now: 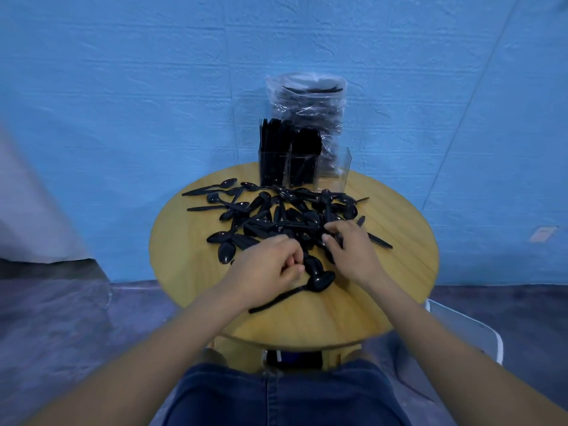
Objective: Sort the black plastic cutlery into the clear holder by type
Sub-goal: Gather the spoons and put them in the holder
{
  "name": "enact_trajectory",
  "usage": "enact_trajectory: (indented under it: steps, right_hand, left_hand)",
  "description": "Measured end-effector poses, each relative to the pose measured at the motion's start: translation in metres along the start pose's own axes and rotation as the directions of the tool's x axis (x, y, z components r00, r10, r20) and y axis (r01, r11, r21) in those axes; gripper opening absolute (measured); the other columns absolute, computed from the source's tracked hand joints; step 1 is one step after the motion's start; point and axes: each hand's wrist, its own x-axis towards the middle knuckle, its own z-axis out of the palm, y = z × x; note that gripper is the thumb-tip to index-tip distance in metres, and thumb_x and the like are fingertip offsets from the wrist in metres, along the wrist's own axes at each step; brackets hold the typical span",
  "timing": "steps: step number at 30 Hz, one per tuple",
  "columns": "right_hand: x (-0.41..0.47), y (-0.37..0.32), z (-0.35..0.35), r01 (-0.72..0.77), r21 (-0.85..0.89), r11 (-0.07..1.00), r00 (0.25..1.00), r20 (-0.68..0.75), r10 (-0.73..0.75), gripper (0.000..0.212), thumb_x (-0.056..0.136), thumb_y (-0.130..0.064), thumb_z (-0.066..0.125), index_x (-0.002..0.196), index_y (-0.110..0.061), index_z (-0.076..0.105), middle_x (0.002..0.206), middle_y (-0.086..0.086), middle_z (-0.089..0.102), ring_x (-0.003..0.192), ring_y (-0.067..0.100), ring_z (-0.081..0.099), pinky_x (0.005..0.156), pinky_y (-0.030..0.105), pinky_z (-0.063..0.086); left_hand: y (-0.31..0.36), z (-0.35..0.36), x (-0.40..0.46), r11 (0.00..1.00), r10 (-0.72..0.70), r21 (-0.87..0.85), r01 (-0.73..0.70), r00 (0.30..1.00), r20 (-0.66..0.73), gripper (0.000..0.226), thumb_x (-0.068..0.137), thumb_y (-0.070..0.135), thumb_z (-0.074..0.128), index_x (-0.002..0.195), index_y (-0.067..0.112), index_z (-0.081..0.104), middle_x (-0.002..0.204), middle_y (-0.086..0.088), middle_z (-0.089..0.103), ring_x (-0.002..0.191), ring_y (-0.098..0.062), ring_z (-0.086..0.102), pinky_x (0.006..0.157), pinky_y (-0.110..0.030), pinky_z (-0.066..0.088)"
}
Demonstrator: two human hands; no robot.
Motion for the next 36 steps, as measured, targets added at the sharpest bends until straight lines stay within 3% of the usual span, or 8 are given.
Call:
enact_trajectory:
  steps: [4,11,16,19,23,25,31,36]
  right_hand:
    - [-0.024,0.005,0.006,-0.024,0.039,0.999,1.0,-0.01,0.025,0.028,0.095,-0.022,0.053,0.119,-0.01,0.06,0.117,0.008,0.056,0.111,0.027,0.051,0.099,0.043,0.042]
    - [-0.029,0.001,0.0,-0.022,0.077,0.997,0.996,-0.08,0.029,0.022,0.095,-0.015,0.051,0.113,-0.006,0.062,0.107,0.007,0.061,0.106,0.023,0.053,0.094,0.034,0.04]
    - [-0.02,-0.009,-0.003,-0.013,0.127,0.992,0.993,-0.115,0.027,0.019,0.097,-0.014,0.048,0.103,-0.007,0.065,0.087,-0.004,0.059,0.081,0.011,0.054,0.064,0.016,0.035]
    - [-0.015,-0.025,0.006,0.013,0.125,0.992,0.996,-0.086,-0.002,0.02,0.098,-0.022,0.049,0.099,-0.009,0.064,0.08,-0.007,0.057,0.069,0.002,0.048,0.056,0.01,0.035]
    - [-0.011,-0.041,0.026,0.002,-0.088,0.996,0.999,0.044,0.002,0.049,0.091,-0.051,0.052,0.119,-0.012,0.055,0.11,0.004,0.058,0.104,0.019,0.054,0.086,0.029,0.045]
    - [-0.008,-0.045,0.033,-0.006,-0.229,0.973,0.997,0.069,0.023,0.059,0.088,-0.057,0.052,0.128,-0.014,0.049,0.123,0.004,0.052,0.117,0.024,0.046,0.097,0.037,0.038]
    - [0.0,-0.042,0.039,-0.036,-0.206,0.978,0.994,0.092,0.056,0.036,0.091,-0.027,0.06,0.124,-0.016,0.05,0.124,0.003,0.054,0.12,0.025,0.045,0.1,0.04,0.029]
    - [0.004,-0.035,0.036,0.047,-0.14,0.989,0.999,0.022,-0.044,0.016,0.091,-0.016,0.058,0.107,-0.017,0.062,0.11,0.001,0.057,0.109,0.022,0.051,0.094,0.037,0.037]
  left_hand:
    - [0.007,0.02,-0.019,0.984,0.007,0.175,-0.02,0.997,0.073,0.026,0.092,0.044,0.051,0.108,0.023,0.052,0.104,0.007,0.049,0.097,-0.01,0.049,0.078,-0.024,0.04]
    - [0.01,0.036,-0.019,0.992,-0.074,0.106,0.065,0.994,0.083,0.021,0.099,0.031,0.042,0.111,0.015,0.048,0.104,0.004,0.042,0.104,-0.014,0.043,0.084,-0.024,0.036]
    - [0.0,0.021,-0.023,0.988,-0.13,-0.077,0.132,0.991,0.04,0.012,0.1,0.026,0.04,0.09,0.02,0.038,0.079,0.005,0.045,0.067,-0.01,0.043,0.057,-0.023,0.035]
    - [-0.02,0.01,-0.023,0.964,-0.208,-0.191,0.187,0.974,-0.095,0.017,0.1,0.024,0.037,0.084,0.023,0.032,0.065,0.004,0.043,0.051,-0.01,0.039,0.045,-0.024,0.03]
    - [-0.048,0.011,-0.015,0.949,-0.283,-0.226,0.222,0.915,-0.289,0.014,0.101,0.027,0.033,0.092,0.016,0.036,0.064,0.001,0.046,0.052,-0.014,0.041,0.045,-0.026,0.028]
    - [-0.056,0.017,-0.008,0.947,-0.287,-0.243,0.21,0.894,-0.345,0.022,0.101,0.028,0.03,0.088,0.014,0.039,0.072,-0.005,0.053,0.06,-0.019,0.048,0.048,-0.033,0.036]
    - [-0.061,0.035,0.003,0.963,-0.245,-0.216,0.162,0.862,-0.445,0.024,0.101,0.02,0.033,0.093,0.012,0.054,0.089,-0.004,0.056,0.082,-0.019,0.052,0.067,-0.032,0.042]
    - [-0.062,0.037,0.008,0.967,-0.232,-0.214,0.141,0.835,-0.498,0.025,0.1,0.018,0.035,0.097,0.011,0.059,0.092,0.001,0.051,0.088,-0.012,0.047,0.071,-0.022,0.035]
